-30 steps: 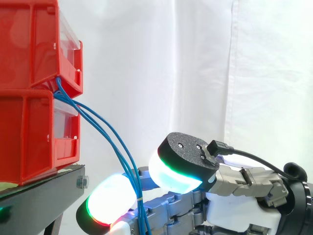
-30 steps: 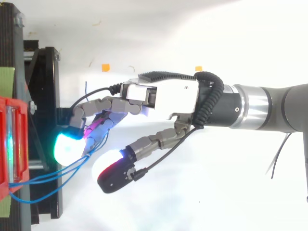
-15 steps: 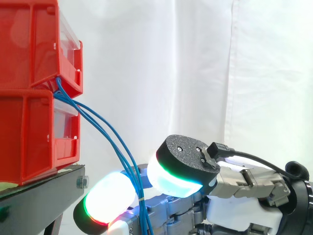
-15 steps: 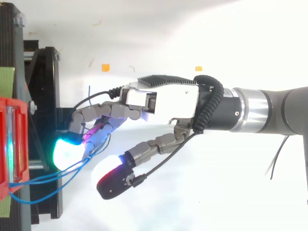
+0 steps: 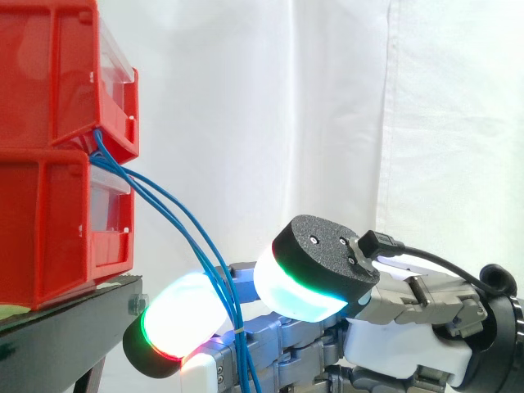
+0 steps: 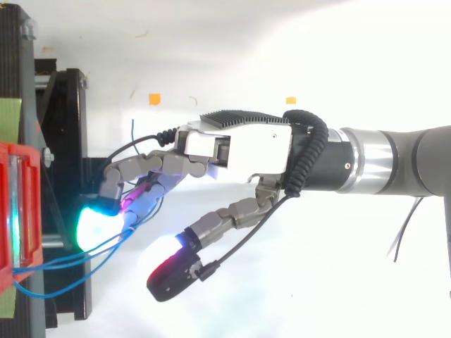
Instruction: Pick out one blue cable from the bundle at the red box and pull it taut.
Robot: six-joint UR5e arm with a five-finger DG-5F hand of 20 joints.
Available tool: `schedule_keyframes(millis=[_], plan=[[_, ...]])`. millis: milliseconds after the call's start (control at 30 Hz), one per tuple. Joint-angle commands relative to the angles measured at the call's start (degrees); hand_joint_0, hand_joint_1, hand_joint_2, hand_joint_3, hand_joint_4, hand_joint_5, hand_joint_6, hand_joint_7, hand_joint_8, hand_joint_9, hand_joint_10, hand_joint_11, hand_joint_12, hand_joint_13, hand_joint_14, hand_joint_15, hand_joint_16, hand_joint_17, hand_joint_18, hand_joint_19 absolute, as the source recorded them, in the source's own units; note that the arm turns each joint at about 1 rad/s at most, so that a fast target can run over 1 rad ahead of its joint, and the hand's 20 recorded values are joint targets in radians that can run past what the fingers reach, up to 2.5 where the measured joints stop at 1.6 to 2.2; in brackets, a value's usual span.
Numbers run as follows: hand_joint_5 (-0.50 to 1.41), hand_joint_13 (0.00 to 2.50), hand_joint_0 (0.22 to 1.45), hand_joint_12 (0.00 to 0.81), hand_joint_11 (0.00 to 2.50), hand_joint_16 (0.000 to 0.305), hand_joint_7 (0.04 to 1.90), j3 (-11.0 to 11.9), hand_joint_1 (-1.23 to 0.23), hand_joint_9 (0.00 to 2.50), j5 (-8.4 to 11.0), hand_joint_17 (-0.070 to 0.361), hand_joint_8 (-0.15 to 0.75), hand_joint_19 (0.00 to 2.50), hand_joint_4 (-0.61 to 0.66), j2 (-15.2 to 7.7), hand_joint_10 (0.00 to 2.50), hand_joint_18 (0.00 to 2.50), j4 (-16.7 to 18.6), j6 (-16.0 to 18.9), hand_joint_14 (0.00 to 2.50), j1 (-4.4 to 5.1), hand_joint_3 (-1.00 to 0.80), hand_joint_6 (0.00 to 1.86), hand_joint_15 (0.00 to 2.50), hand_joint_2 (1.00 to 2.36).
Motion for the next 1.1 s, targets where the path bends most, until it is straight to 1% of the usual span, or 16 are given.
schedule_keyframes(millis=[0, 167, 233, 367, 433, 700, 900, 1067], plan=[[-0.11, 0.79, 0.64, 0.384, 0.18, 0.050, 1.16, -0.02, -0.73, 0.77, -0.04, 0.112, 0.266, 0.70, 0.20, 0.02, 0.01, 0.64, 0.34, -0.04, 0.02, 0.04, -0.40, 0.50, 0.41, 1.01], [-0.11, 0.80, 0.63, 0.386, 0.19, 0.050, 1.20, -0.02, -0.74, 0.77, -0.21, 0.113, 0.268, 0.70, 0.19, 0.02, 0.01, 0.64, 1.13, 0.05, 0.02, 0.04, -0.37, 0.50, 0.42, 1.01], [-0.11, 0.80, 0.64, 0.384, 0.19, 0.050, 1.16, -0.02, -0.73, 0.77, -0.48, 0.113, 0.269, 0.70, 0.15, 0.02, 0.01, 0.64, 0.95, 0.05, 0.02, -0.14, -0.32, 0.54, 0.42, 1.01], [-0.13, 0.80, 0.64, 0.389, 0.26, 0.051, 1.04, -0.02, -0.73, 0.79, -1.09, 0.114, 0.268, 0.70, 0.14, -0.07, 0.01, 0.64, 0.87, 0.05, 0.02, -0.22, -0.27, 0.61, 0.42, 1.02], [-0.14, 0.80, 0.65, 0.390, 0.26, 0.051, 0.97, -0.02, -0.73, 0.80, -1.18, 0.114, 0.267, 0.71, 0.14, 0.02, 0.01, 0.64, 0.95, 0.05, 0.02, -0.22, -0.28, 0.65, 0.43, 1.01], [-0.15, 0.83, 0.64, 0.393, 0.27, 0.051, 0.87, -0.02, -0.72, 0.82, -1.36, 0.115, 0.275, 0.71, 0.15, 0.02, 0.01, 0.66, 1.13, 0.05, 0.02, -0.22, -0.37, 0.72, 0.44, 1.01], [-0.15, 0.85, 0.64, 0.396, 0.28, 0.051, 0.83, -0.02, -0.69, 0.83, -1.79, 0.115, 0.275, 0.72, 0.15, 0.02, 0.01, 0.68, 1.22, 0.05, 0.02, -0.22, -0.39, 0.75, 0.45, 1.01], [-0.15, 0.86, 0.63, 0.398, 0.29, 0.051, 0.81, -0.02, -0.68, 0.86, -1.79, 0.116, 0.281, 0.73, 0.14, 0.02, 0.01, 0.69, 0.87, 0.05, 0.02, -0.22, -0.38, 0.79, 0.45, 1.01]])
